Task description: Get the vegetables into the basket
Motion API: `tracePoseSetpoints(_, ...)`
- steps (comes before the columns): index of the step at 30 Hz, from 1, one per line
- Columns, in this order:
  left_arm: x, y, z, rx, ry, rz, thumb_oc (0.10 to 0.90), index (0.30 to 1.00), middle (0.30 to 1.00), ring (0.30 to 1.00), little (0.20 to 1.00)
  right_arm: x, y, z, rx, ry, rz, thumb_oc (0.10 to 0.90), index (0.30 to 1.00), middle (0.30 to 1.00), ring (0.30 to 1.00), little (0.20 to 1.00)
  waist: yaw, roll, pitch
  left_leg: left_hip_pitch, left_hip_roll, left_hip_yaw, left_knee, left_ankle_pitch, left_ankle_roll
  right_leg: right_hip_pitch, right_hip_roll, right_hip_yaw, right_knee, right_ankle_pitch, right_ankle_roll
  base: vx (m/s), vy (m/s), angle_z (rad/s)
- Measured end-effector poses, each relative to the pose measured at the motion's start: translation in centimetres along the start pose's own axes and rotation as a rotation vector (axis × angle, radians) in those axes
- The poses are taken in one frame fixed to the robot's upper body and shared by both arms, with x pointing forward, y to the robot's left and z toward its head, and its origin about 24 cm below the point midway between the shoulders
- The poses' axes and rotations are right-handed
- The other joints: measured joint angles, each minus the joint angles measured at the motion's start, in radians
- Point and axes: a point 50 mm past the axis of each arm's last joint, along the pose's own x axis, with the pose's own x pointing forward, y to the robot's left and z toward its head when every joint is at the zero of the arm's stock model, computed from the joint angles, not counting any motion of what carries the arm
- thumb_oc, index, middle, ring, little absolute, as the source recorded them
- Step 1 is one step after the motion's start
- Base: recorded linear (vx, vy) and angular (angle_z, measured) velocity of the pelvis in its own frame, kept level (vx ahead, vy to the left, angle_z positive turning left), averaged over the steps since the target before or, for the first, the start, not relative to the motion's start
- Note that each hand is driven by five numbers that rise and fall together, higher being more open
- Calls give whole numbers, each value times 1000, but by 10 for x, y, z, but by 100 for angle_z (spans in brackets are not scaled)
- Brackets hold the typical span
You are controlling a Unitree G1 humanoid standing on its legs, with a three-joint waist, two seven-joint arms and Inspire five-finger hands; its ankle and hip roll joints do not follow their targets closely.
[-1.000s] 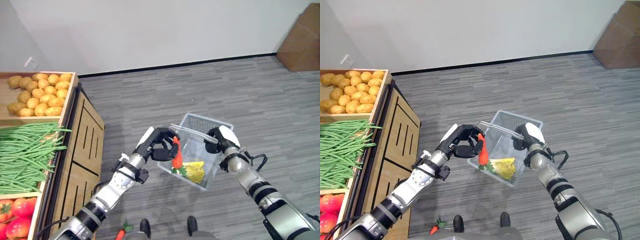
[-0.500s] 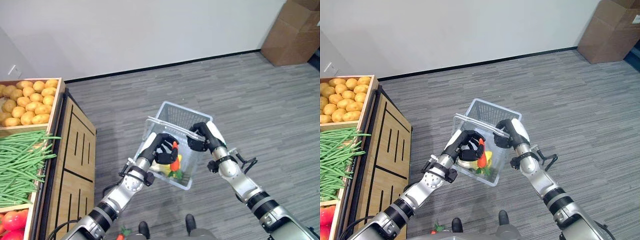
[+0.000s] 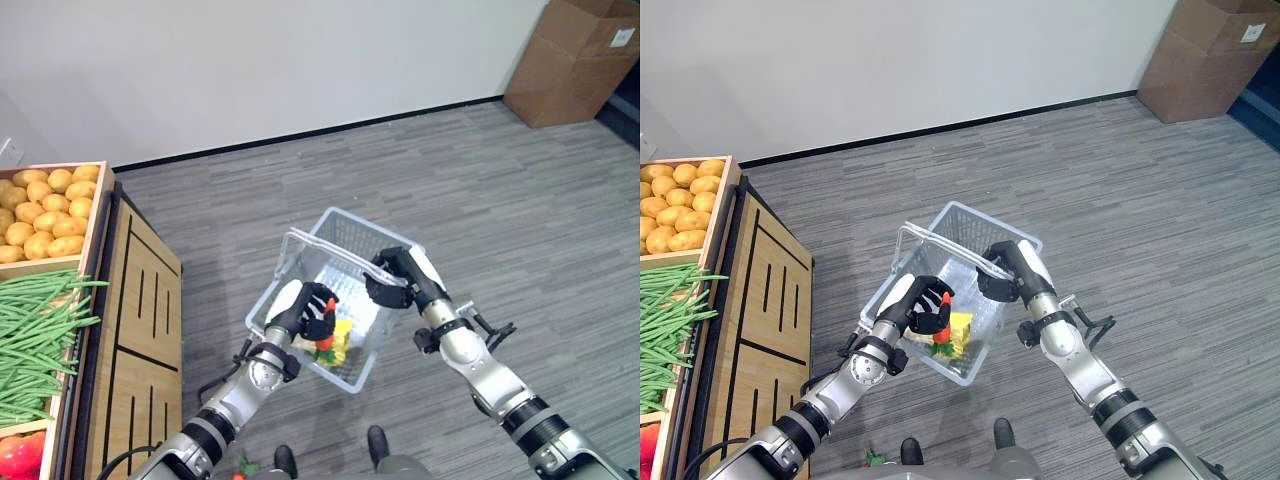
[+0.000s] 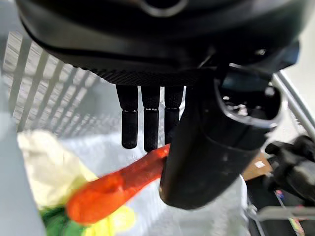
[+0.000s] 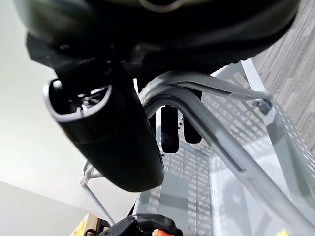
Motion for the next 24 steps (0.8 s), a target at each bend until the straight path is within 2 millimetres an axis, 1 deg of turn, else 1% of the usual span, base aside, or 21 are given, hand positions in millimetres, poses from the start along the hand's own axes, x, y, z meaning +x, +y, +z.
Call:
tracePoseSetpoints(2,-1,2,-3,7,16,11,900,1000,1000,1000,1000,-3,2,-3,2,12,7,400,300,300,300,300,1,0,0,0,1,0,0,0,0,0,0,0,0,0,0,0,0,0)
tracePoseSetpoints(8,0,4,-4,9,17,28,900,1000,1000,1000,1000,-4,2,-4,4,16,9,400,300,300,300,300,2,-3,0,4,1,-2,0,0,0,5,0,-3,0,0,0,0,0,0)
tracePoseSetpoints(12,0,6,0,20,-5,33,900,1000,1000,1000,1000,-4,3,-4,4,16,9,400,300,300,300,300,3,-5,1,4,1,-4,0,0,0,7,0,-5,0,0,0,-3,-1,1)
tracePoseSetpoints(17,-1,11,10,14,-52,30,900,1000,1000,1000,1000,-4,2,-5,2,17,7,400,300,300,300,300,4,-9,2,5,1,-13,0,1,-1,13,-1,-13,0,0,0,-7,-5,5)
tracePoseSetpoints(21,-4,12,15,-27,-83,8,900,1000,1000,1000,1000,-6,1,-8,7,31,-4,400,300,300,300,300,8,-9,2,5,1,-19,0,1,-1,16,-1,-20,0,-1,-1,-3,0,4)
tracePoseSetpoints(23,-9,12,17,-57,-100,-18,900,1000,1000,1000,1000,-8,-1,-13,15,52,-17,400,300,300,300,300,16,-10,2,5,1,-20,0,1,-1,17,-1,-22,0,-1,-1,0,0,0)
tracePoseSetpoints(24,-16,14,18,-94,-111,-49,900,1000,1000,1000,1000,-11,-3,-19,14,75,-33,400,300,300,300,300,24,-10,2,5,1,-22,0,1,-1,18,-1,-24,0,-2,-1,0,2,4)
